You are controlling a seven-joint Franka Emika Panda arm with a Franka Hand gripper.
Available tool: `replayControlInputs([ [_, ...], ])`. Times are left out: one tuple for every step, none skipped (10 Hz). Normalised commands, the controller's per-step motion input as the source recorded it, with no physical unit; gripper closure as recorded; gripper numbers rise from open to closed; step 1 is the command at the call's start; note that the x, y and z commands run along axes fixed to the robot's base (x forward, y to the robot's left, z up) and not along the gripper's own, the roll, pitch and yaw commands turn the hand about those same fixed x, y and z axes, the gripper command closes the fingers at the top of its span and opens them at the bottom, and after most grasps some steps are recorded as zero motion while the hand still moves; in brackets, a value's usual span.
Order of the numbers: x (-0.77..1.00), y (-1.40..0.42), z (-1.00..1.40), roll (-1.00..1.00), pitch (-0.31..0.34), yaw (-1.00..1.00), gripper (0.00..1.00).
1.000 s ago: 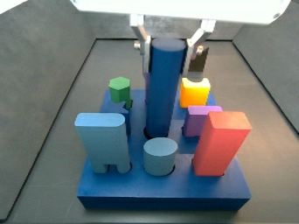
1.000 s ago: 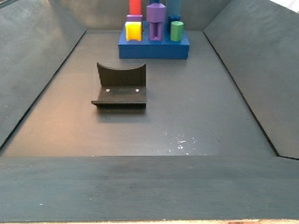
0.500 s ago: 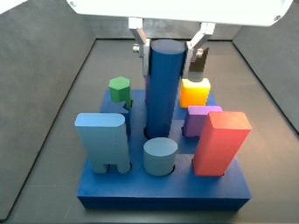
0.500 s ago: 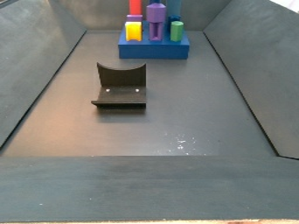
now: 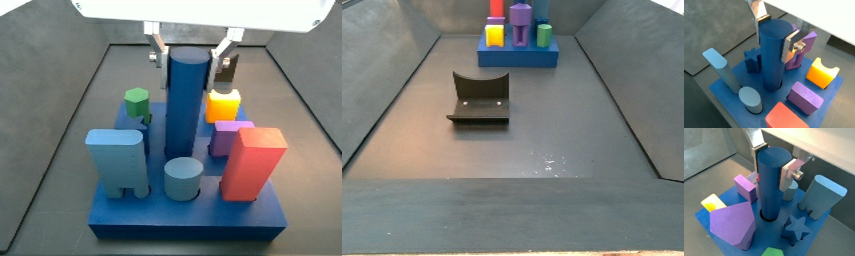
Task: Pick up the round object. Move up. Move to above the board. Insert the round object.
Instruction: Insert the round object.
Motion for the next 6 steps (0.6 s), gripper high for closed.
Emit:
replayControlInputs([
  [0.08,0.0,-0.35,0.0,0.0,0.0,1.0],
  [0.0,0.0,-0.4,0.01,-0.034,0.0,1.0],
  [0.0,0.0,-0.43,0.05,-0.036,0.0,1.0],
  [0.0,0.0,-0.41,0.07,-0.01,0.0,1.0],
  [0.0,0.0,-0.42,0.08,-0.026,0.0,1.0],
  [0.0,0.0,-0.42,0.09,-0.02,0.0,1.0],
])
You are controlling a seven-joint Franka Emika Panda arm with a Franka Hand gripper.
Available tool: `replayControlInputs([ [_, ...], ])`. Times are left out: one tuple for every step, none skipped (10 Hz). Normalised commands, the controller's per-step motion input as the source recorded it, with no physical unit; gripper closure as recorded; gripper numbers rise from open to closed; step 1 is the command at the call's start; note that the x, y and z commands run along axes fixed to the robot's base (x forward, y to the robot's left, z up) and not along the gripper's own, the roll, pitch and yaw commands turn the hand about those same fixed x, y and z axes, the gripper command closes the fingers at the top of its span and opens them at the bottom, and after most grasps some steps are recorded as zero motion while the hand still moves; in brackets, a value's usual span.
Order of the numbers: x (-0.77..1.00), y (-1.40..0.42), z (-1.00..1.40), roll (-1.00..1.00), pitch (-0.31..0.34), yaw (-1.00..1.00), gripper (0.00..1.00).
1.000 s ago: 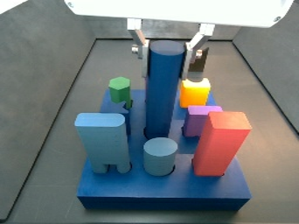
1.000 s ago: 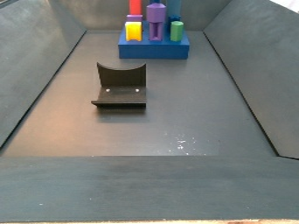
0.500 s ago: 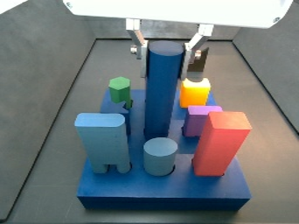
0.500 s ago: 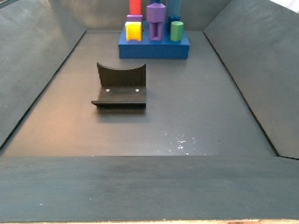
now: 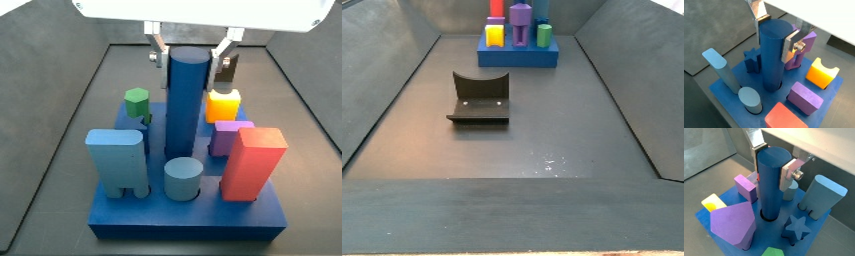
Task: Pick up the round object. Move up. Move to above the board. Insert the round object.
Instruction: Insert the round object.
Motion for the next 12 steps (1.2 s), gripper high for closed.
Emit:
replayControlInputs([
  [0.0,0.0,-0.35,0.07,0.0,0.0,1.0],
  [0.17,0.07,-0.21,0.06,0.026,0.0,1.0],
  [0.13,0.1,-0.16,0.1,0.041,0.0,1.0],
  [0.17,0.1,-0.23,0.16,0.053,0.0,1.0],
  [0.17,0.1,-0.24,0.17,0.051,0.0,1.0],
  [0.1,0.03,-0.21,0.15,0.051,0.0,1.0],
  [0.0,0.0,-0.4,0.11,-0.007,0.0,1.0],
  [0.0,-0.08,-0.45,0.11,-0.049,0.0,1.0],
  [0.0,-0.08,-0.4,0.11,-0.027,0.0,1.0],
  [0.0,-0.03,-0.34,0.07,-0.004,0.0,1.0],
  [0.0,0.0,-0.27,0.03,-0.016,0.0,1.0],
  [-0.05,0.0,-0.16,0.0,-0.066,-0.03,1.0],
])
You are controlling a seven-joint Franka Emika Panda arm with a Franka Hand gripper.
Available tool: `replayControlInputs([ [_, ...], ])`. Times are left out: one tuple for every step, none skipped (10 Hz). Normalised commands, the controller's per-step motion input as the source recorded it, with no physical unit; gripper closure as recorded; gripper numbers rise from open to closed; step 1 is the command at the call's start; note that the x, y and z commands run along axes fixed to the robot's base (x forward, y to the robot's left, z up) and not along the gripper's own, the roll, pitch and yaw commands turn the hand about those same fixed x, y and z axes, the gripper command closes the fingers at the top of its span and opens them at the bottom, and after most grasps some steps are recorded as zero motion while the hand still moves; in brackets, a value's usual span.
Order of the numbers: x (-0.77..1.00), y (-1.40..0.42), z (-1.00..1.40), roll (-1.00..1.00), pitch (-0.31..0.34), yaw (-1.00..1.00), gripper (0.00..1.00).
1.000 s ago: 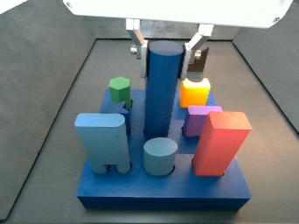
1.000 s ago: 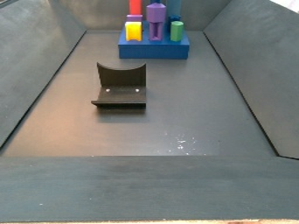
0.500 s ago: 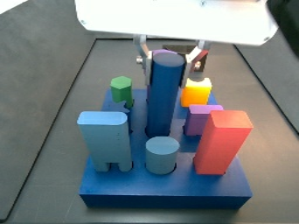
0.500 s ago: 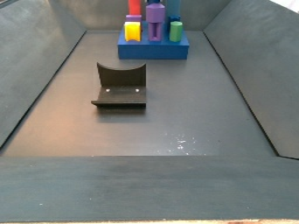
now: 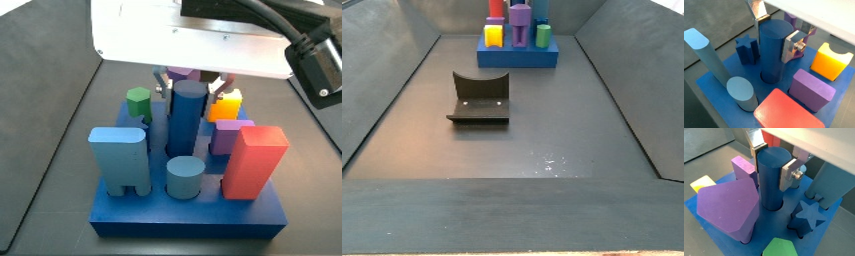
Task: Pick up the round object. Move up. Move to above the board. Insert the round object.
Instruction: Insert the round object.
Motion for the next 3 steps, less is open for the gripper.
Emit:
replayControlInputs([
  [-0.01,0.0,-0.05,-0.04,-0.109,0.0,1.0],
  [-0.01,0.03,0.0,-0.04,-0.031,0.0,1.0],
  [0.0,0.0,0.0,0.0,0.0,0.0,1.0],
])
